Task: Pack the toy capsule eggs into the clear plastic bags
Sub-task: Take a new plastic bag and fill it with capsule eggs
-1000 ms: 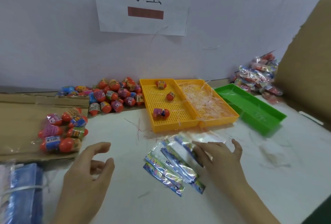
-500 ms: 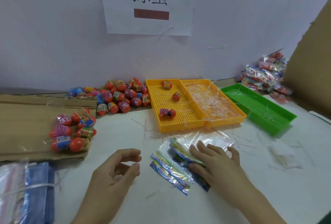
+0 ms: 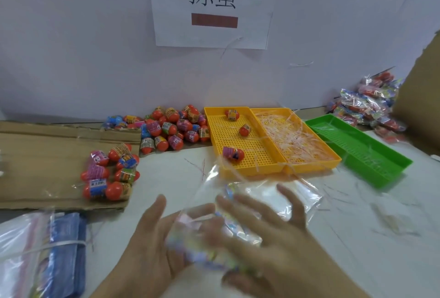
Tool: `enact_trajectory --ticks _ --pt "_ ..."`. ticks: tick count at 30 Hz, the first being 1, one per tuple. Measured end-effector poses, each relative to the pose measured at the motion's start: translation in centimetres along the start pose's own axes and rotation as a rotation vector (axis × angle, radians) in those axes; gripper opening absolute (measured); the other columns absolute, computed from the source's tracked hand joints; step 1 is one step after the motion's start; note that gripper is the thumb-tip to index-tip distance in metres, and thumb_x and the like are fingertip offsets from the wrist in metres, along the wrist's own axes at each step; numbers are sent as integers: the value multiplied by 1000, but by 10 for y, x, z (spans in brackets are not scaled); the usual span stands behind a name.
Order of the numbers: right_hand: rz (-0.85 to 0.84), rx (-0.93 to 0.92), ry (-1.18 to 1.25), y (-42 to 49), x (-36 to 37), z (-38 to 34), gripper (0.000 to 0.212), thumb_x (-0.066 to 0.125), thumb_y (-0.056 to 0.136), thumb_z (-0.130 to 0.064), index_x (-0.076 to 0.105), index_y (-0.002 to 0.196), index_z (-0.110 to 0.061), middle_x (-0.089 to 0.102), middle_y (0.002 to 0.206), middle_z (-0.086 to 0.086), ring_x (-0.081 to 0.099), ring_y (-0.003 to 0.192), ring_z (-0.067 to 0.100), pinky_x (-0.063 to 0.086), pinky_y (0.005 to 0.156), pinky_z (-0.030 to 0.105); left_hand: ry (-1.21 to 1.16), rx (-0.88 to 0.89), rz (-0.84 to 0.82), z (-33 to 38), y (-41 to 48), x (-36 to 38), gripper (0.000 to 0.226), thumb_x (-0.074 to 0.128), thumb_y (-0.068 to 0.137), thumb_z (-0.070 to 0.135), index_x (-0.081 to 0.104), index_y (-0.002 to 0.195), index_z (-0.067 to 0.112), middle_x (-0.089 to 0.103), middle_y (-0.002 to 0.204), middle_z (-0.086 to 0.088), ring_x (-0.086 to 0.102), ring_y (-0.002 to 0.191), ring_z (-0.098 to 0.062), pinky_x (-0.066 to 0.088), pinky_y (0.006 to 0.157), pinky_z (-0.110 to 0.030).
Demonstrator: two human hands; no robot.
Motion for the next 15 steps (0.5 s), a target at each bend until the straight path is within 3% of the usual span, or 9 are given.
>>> enact_trajectory --ticks 1,2,5,7,9,11,12,15 --pt "-20 -79 -19 -2 9 -13 32 34 100 -42 58 120 -50 64 123 -16 57 118 4 35 100 44 -72 -36 -75 0 -2 3 108 94 32 57 68 115 -6 65 116 -31 65 105 -45 53 85 -54" --pt "-85 -90 -23 -3 17 -19 40 30 101 -34 60 117 -54 65 118 -22 56 117 0 40 100 43 -95 -33 -100 3 -3 3 110 96 28 55 68 116 -5 67 112 -31 68 99 -44 56 79 -53" --pt "-156 -142 -98 -2 29 -21 45 18 104 -36 49 129 -55 53 137 -18 48 128 1 45 102 40 44 135 101 14 -4 -8 72 98 40 27 75 101 -2 72 101 -28 73 75 -37 60 56 -39" --pt "-63 -122 175 4 23 -17 45 28 101 -52 34 144 -45 34 154 -9 32 141 10 31 109 38 112 264 198 20 -5 -14 35 84 57 19 79 88 2 74 94 -25 74 72 -34 59 54 -34" --pt "63 153 721 13 19 -3 55 48 91 -57 36 143 -43 36 152 -12 33 141 12 31 111 34 151 363 260 27 -9 -16 19 66 66 14 80 78 6 74 87 -22 74 70 -33 59 53 -33" --pt "272 460 1080 20 22 12 56 65 77 -54 47 130 -47 54 131 -20 50 125 7 45 96 24 168 431 313 32 -12 -17 19 64 66 13 80 75 8 75 84 -21 74 68 -33 58 53 -31" --pt "297 590 1184 25 29 17 57 69 69 -53 52 122 -47 59 118 -21 57 113 4 49 87 22 176 456 328 35 -14 -15 18 67 63 13 80 75 9 75 82 -21 74 68 -32 58 54 -30" --pt "-1 803 1452 37 59 12 58 81 57 -49 61 110 -35 68 100 -6 67 84 8 54 67 28 198 511 357 41 -19 -15 25 78 49 18 80 72 9 74 78 -21 74 65 -30 58 54 -28"
Point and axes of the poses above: each hand's wrist, its own y-axis towards the middle knuckle, its own x-axis out of the palm, z = x × y, the point moved 5 cm from there along y, towards the middle knuckle
